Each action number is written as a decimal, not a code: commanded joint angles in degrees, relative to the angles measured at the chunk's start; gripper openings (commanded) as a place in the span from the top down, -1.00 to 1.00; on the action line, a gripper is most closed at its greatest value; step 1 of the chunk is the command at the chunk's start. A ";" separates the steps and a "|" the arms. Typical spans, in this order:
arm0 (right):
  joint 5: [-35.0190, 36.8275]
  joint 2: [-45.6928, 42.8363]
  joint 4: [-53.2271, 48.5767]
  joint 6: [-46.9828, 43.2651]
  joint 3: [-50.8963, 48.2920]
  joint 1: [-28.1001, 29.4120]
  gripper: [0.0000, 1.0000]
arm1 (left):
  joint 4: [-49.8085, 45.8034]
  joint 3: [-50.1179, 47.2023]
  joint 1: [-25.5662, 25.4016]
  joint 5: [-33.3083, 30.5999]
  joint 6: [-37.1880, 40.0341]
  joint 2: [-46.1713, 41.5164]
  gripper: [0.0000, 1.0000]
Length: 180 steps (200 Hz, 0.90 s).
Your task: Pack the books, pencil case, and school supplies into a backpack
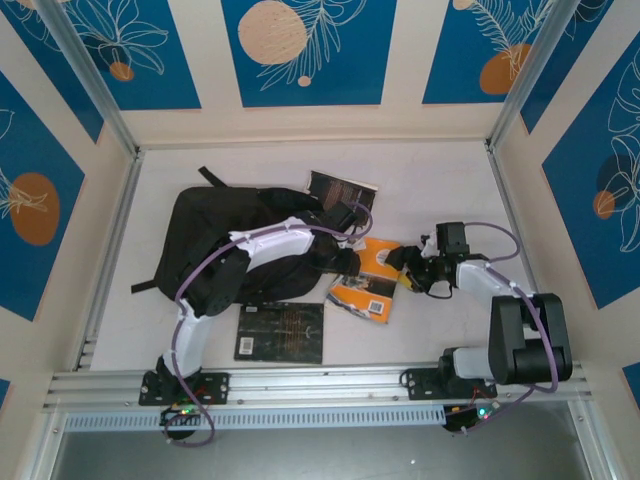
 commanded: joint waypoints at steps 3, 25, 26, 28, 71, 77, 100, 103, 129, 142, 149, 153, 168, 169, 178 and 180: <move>-11.88 -4.35 6.74 1.54 -1.18 2.09 -0.16 | 4.41 -1.49 -1.45 4.73 1.01 0.51 0.04; -12.55 -6.09 10.08 2.66 -2.30 2.97 -0.11 | 4.32 -1.65 -1.45 4.81 1.33 0.53 0.05; -12.46 -6.14 9.94 2.63 -2.25 3.06 -0.11 | 4.32 -1.66 -1.41 4.76 1.34 0.50 0.05; -12.24 -6.06 9.82 2.56 -2.12 3.17 -0.11 | 4.32 -1.67 -1.44 4.78 1.34 0.48 0.05; -2.33 -0.35 -0.51 -0.66 2.14 4.27 0.25 | 5.13 -3.41 -1.28 4.13 0.93 -1.40 0.08; -1.68 0.23 -0.71 -0.75 2.30 4.34 0.29 | 5.58 -3.95 -1.16 4.16 0.63 -2.07 0.08; 3.93 0.33 -4.60 -1.77 3.79 4.72 0.74 | 6.28 -6.23 -0.28 4.42 -0.44 -5.49 0.04; 4.23 0.05 -4.95 -1.98 3.94 4.69 0.78 | 6.35 -6.60 -0.14 4.41 -0.57 -6.13 0.02; 6.97 -6.07 -6.32 -4.43 5.23 6.35 0.99 | 7.23 -10.36 1.24 3.79 -1.75 -13.01 -0.20; 8.46 -11.02 -6.06 -5.92 6.10 8.51 1.00 | 7.53 -12.28 2.05 3.34 -1.73 -17.49 -0.39; 8.50 -13.37 -5.49 -6.95 6.60 9.63 1.00 | 7.67 -13.17 2.60 3.17 -1.83 -19.94 -0.47; 8.12 -14.61 -5.05 -7.50 6.87 10.21 1.00 | 7.62 -13.55 2.88 3.21 -1.75 -21.21 -0.51; 5.21 -18.39 -2.50 -8.91 7.70 11.28 1.00 | 7.60 -14.22 4.07 3.97 -1.24 -25.52 -0.61; 4.77 -18.61 -2.32 -9.00 7.77 11.34 1.00 | 7.59 -14.27 4.12 3.98 -1.17 -25.93 -0.61; 1.60 -20.22 -1.14 -9.63 8.84 11.49 1.00 | 7.49 -14.65 4.81 4.12 -0.59 -28.56 -0.71; 1.14 -20.55 -1.12 -9.87 9.16 11.47 1.00 | 7.46 -14.67 4.99 4.09 -0.41 -29.06 -0.74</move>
